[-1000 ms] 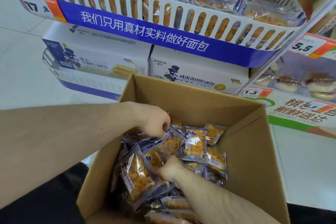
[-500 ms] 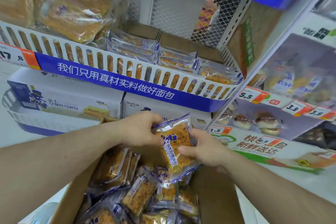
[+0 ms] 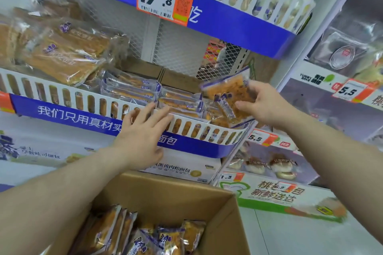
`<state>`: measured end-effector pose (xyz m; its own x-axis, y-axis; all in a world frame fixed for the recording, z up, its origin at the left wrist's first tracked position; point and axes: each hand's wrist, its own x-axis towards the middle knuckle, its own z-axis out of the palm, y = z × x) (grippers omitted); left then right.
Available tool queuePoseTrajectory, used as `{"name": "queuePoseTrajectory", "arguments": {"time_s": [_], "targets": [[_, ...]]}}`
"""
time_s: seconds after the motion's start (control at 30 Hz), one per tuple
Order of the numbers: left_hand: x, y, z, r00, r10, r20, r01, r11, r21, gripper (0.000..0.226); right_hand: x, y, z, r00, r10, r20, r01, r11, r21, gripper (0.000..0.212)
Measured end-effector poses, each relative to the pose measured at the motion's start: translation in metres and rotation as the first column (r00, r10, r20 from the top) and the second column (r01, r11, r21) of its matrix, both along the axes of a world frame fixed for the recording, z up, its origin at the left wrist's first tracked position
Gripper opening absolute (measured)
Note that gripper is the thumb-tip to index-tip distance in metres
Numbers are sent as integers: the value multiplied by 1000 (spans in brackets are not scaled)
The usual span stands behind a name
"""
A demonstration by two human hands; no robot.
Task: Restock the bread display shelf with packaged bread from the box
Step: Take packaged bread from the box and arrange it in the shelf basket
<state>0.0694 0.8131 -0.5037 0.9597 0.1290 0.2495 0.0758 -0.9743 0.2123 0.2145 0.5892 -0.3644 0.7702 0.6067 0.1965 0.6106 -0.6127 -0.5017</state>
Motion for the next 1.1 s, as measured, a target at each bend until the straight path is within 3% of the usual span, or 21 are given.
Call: {"name": "queuePoseTrajectory", "arguments": {"time_s": [0.07, 0.17, 0.27, 0.37, 0.5, 0.6, 0.67, 0.73, 0.8, 0.87, 0.93, 1.03, 1.1], "targets": [[0, 2, 2, 1000, 3, 17, -4, 1000, 15, 86, 8, 8, 0, 997, 21, 74, -4, 976, -216, 24], [8, -4, 15, 996, 8, 90, -9, 1000, 7, 79, 15, 19, -5, 992, 23, 121, 28, 915, -401, 18], [28, -18, 28, 996, -78, 44, 75, 995, 59, 74, 23, 25, -10, 995, 12, 101, 47, 821, -569, 22], [49, -22, 36, 991, -123, -61, 127, 989, 72, 65, 29, 28, -11, 995, 13, 95, 57, 719, -692, 16], [64, -14, 41, 996, -76, -39, 77, 997, 22, 46, 33, 36, -16, 995, 39, 92, 49, 611, -790, 13], [68, -18, 42, 997, -43, -70, 45, 999, 26, 45, 36, 46, -30, 997, 63, 33, -7, 547, -837, 16], [69, -20, 37, 997, -19, -70, 25, 995, 93, 46, 36, 46, -31, 997, 32, -68, -74, 587, -806, 22], [68, -20, 32, 999, 1, -45, 4, 993, 119, 47, 35, 41, -23, 986, -18, -164, -105, 699, -707, 24], [69, -21, 30, 999, 19, -27, -16, 994, 109, 47, 38, 33, -14, 985, -35, -168, -82, 764, -640, 17], [71, -23, 33, 999, 38, -4, -37, 998, 40, 46, 43, 25, -10, 997, -30, -75, -31, 719, -694, 10], [77, -29, 39, 999, 21, 30, -17, 993, -116, 44, 47, 18, -10, 997, -60, -40, 11, 668, -744, 19], [95, -45, 54, 999, -54, 1, 50, 924, -379, 48, 52, 14, -13, 998, -59, 28, 59, 615, -786, 21], [106, -57, 61, 996, -84, -30, 60, 877, -477, 54, 54, 12, -17, 996, -36, 84, 88, 627, -774, 13]]}}
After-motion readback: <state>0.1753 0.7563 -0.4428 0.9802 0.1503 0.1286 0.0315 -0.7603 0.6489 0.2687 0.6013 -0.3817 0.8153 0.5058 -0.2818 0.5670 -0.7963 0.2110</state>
